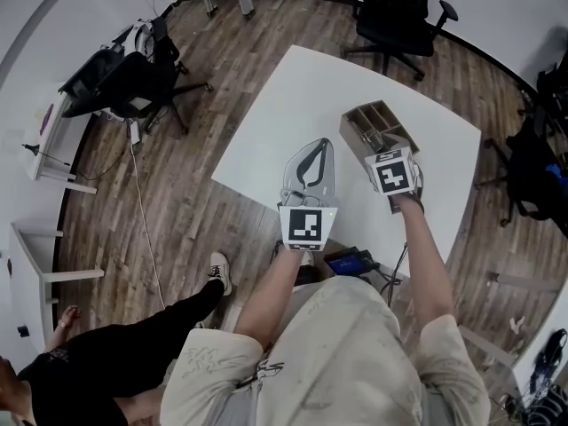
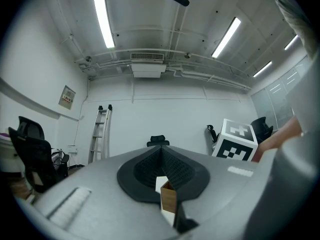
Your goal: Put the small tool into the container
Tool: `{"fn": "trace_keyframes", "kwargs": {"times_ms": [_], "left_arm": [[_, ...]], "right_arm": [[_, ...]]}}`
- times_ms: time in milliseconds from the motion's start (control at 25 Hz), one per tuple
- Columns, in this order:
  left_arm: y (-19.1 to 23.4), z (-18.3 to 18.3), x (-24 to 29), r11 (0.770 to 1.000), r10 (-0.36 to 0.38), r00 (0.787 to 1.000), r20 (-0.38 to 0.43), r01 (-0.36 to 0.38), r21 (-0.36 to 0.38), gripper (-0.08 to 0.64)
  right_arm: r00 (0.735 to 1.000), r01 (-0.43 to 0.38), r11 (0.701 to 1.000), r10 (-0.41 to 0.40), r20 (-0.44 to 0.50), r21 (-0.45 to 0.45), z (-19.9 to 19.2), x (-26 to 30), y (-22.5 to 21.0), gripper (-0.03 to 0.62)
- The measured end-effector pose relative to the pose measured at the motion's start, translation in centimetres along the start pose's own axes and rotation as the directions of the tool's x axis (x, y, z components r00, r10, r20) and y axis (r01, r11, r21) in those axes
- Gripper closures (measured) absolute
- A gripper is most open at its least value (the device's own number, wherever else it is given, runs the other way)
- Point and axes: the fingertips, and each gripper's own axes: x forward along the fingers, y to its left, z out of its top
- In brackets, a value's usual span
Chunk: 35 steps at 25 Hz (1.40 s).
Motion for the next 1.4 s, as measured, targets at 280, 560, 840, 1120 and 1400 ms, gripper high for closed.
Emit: {"fn": "trace_keyframes", "kwargs": {"times_ms": [280,560,840,1120,1400], "left_arm": [[0.0,0.4,0.3,1.000,0.006,1.000,0.009,-0.006,0.000,0.554],[-0.2,1.5,0.7,1.000,0.009,1.000,0.018,-0.009,-0.001,0.554],[-1.3,2.3,-0.1,1.000,0.024,1.000,0.021,-0.024,-0.005,0.554],[-1.3,3.4,-0.6,0.999,0.033,0.999,0.026,-0.033,0.000,0.554],[-1.7,5.1,-1.2,0.999,0.034,0.999,0.036,-0.034,-0.002,0.554]], "right_arm": [[0.988,0.035,0.998,-0.043,0.151,0.055,2.6,-2.7,-0.8,0.430],[0.950,0.068,0.992,-0.098,0.296,0.110,4.9,-6.0,-2.0,0.430],[0.903,0.068,0.983,-0.133,0.409,0.171,5.3,-10.2,-2.9,0.431],[0.802,0.126,0.971,-0.220,0.555,0.203,6.8,-15.0,-2.7,0.454],[0.743,0.120,0.973,-0.221,0.632,0.199,7.8,-18.7,-1.5,0.477]]}}
